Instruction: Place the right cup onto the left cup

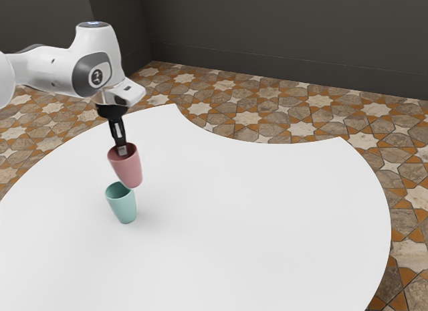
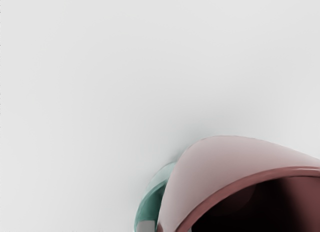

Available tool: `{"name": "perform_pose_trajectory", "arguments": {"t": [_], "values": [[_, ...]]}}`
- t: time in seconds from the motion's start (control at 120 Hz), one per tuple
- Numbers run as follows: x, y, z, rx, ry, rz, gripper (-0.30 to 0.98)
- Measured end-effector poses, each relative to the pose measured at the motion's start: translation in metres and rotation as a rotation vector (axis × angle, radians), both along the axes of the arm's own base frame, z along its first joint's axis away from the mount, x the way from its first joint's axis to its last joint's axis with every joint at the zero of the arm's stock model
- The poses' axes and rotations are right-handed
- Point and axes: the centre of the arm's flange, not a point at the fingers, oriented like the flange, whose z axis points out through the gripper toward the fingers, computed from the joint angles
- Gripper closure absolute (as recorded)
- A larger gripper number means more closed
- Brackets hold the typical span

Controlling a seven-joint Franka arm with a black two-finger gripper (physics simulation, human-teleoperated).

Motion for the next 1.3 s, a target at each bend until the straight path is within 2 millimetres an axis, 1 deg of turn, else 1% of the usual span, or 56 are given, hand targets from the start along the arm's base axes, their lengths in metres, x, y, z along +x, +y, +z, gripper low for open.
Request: {"name": "perform_pose_trajectory", "arguments": {"t": [0.133,0.3,0.55,0.725,1.067,1.3], "values": [[-0.005,0.006,0.003,0.014,0.012,0.009,0.79],[-0.009,0.016,0.0,0.04,0.035,0.024,0.79],[-0.008,0.016,-0.007,0.062,0.057,0.026,0.79],[-0.009,0.019,-0.008,0.082,0.063,0.029,0.79],[-0.003,0.018,-0.038,0.095,0.108,0.037,0.79],[0.0,0.018,-0.047,0.099,0.118,0.041,0.79]]}}
